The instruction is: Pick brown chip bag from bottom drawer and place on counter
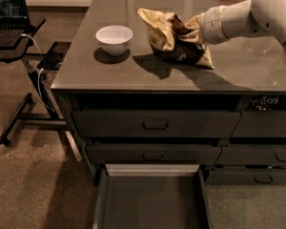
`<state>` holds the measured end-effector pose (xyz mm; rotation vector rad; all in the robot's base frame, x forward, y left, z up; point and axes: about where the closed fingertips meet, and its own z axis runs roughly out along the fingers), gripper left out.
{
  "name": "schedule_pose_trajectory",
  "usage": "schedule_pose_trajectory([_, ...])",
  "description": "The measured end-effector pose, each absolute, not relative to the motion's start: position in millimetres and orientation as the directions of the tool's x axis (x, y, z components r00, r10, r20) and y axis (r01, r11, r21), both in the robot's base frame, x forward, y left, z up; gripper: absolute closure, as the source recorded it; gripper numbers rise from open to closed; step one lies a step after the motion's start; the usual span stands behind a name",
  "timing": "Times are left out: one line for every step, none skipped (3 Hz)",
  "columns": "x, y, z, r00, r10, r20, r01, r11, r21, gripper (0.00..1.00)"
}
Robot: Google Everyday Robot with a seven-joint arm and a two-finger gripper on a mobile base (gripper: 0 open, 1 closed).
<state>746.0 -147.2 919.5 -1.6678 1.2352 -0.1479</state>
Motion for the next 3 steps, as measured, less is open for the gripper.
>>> schedule_pose_trajectory([746.0, -147.2, 919.5, 0.468, -0.77, -0.433, -0.646, 0.036, -0.762, 0.51])
schedule_pose_trajectory([746.0, -147.1, 919.5, 0.468, -0.77, -0.433, -0.646, 0.036, -0.762, 0.28])
schedule_pose_trajectory([746.0, -147.1, 919.5, 0.468, -0.77, -0.433, -0.646, 0.036, -0.762, 0.05])
